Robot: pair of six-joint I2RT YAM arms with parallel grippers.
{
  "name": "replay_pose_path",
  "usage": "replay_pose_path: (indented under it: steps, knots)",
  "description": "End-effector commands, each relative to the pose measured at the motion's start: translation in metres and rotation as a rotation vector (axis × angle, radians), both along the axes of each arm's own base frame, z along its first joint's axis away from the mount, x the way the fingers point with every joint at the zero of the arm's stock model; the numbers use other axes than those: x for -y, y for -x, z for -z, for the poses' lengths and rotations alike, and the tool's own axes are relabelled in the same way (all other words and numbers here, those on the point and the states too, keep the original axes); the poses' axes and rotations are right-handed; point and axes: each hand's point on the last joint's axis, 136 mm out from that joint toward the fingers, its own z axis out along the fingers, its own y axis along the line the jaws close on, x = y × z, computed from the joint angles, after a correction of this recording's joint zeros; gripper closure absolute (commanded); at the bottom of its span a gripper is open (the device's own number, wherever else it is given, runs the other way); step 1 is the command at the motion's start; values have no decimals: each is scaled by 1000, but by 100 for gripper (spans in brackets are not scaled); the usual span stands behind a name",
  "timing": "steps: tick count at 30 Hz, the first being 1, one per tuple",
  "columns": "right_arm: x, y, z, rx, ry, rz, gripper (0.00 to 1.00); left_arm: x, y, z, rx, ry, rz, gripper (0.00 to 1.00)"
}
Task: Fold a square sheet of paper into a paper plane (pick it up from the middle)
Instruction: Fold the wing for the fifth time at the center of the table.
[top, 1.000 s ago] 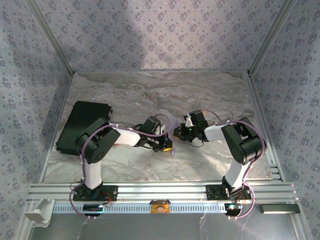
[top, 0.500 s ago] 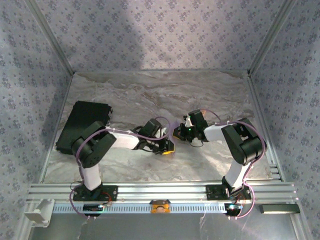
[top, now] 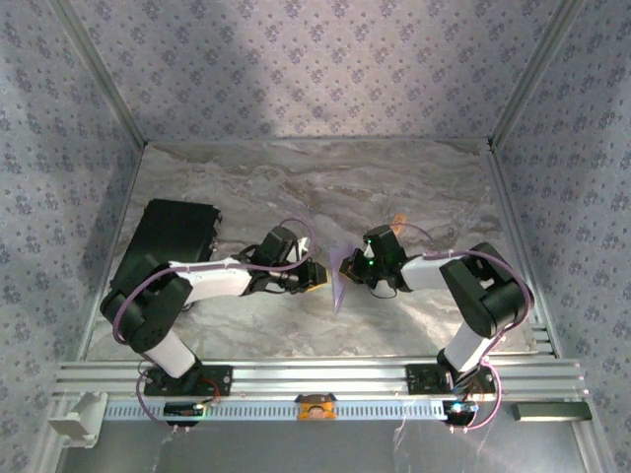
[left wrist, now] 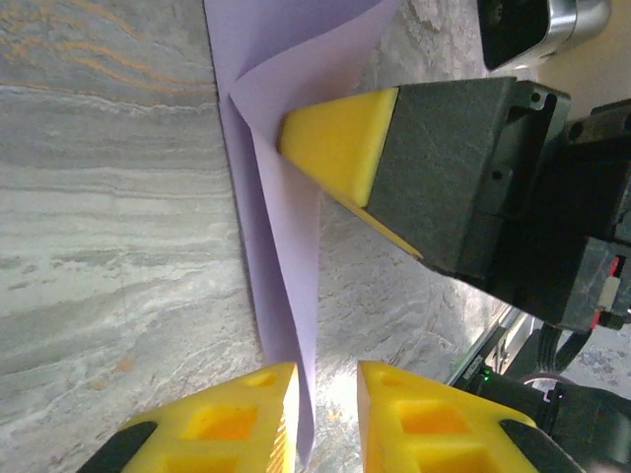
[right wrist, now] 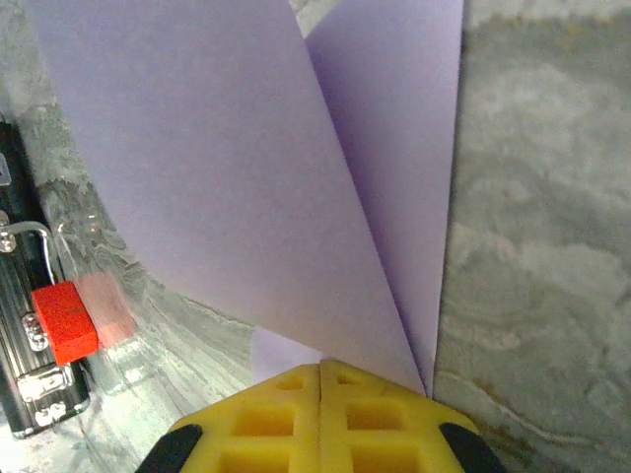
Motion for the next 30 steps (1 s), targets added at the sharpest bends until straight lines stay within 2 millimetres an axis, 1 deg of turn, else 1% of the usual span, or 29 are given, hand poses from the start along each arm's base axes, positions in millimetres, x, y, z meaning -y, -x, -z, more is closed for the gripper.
replay_pose_path:
  steps: [1,5,8,12,17,24,30]
  knots:
    - [18,19,29,-104,73,94,94,9,3,2,-36,37,25,81]
    - [19,21,29,-103,76,97,94,22,0,-3,-45,78,31,85]
    - [19,21,30,-105,77,91,94,24,-1,1,-66,64,30,85]
    - [18,21,29,-104,77,85,94,21,1,11,-93,42,16,79]
    - [17,20,29,-103,75,83,94,25,5,13,-119,56,34,77]
    - [19,21,30,-107,81,88,94,29,13,21,-144,55,61,82]
    - [20,22,31,-109,84,87,94,33,18,25,-157,57,78,89]
